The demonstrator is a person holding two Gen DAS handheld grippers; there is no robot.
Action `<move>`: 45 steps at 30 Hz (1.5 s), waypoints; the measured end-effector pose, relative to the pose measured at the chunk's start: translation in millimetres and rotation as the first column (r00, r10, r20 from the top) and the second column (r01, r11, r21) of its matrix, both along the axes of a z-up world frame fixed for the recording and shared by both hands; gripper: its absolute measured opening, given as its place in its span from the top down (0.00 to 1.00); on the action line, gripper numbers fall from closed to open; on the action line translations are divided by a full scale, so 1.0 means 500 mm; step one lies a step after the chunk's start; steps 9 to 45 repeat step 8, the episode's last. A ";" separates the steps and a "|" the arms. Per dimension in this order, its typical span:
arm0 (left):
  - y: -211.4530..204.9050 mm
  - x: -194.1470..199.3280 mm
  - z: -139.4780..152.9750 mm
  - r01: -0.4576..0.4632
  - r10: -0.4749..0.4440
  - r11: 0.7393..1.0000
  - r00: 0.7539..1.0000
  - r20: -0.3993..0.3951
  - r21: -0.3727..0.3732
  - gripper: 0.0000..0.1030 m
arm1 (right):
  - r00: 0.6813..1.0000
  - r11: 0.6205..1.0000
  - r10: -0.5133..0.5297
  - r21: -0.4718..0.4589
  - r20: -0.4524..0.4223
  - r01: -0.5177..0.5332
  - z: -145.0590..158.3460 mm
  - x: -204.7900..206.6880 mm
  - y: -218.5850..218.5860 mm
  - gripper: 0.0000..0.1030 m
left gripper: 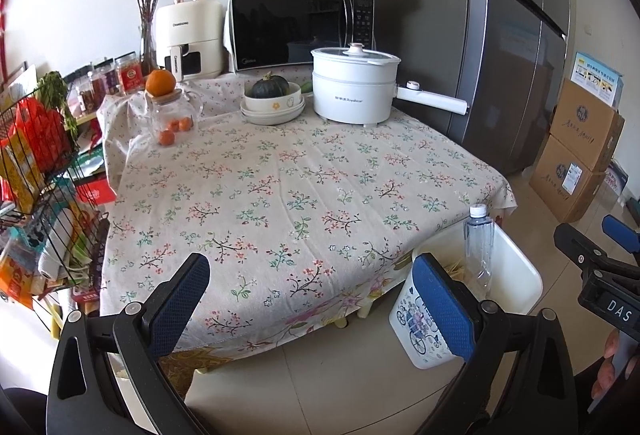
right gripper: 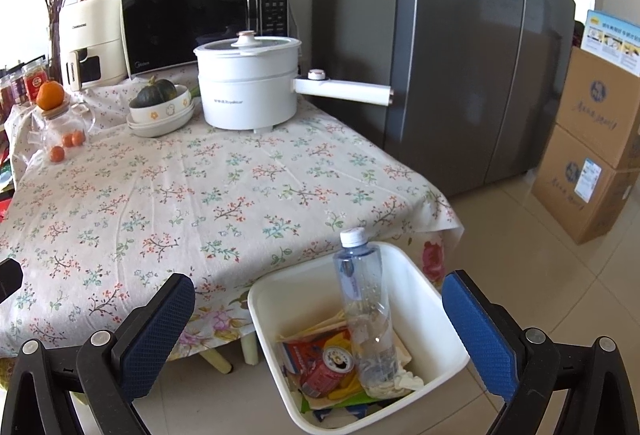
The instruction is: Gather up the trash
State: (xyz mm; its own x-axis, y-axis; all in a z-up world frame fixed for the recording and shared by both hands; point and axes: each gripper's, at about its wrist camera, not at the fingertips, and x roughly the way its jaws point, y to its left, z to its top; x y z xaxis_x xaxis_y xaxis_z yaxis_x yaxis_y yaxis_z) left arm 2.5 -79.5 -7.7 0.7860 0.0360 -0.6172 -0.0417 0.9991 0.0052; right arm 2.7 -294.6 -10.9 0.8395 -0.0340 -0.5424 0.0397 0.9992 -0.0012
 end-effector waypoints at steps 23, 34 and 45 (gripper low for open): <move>0.000 0.042 0.019 0.066 -0.065 0.997 0.997 -0.042 0.029 0.01 | 1.000 1.000 0.024 -0.020 -0.020 -0.024 -0.013 0.011 0.019 0.00; 0.000 0.042 0.019 0.066 -0.065 0.997 0.997 -0.042 0.029 0.01 | 1.000 1.000 0.024 -0.020 -0.020 -0.024 -0.013 0.011 0.019 0.00; 0.000 0.042 0.019 0.066 -0.065 0.997 0.997 -0.042 0.029 0.01 | 1.000 1.000 0.024 -0.020 -0.020 -0.024 -0.013 0.011 0.019 0.00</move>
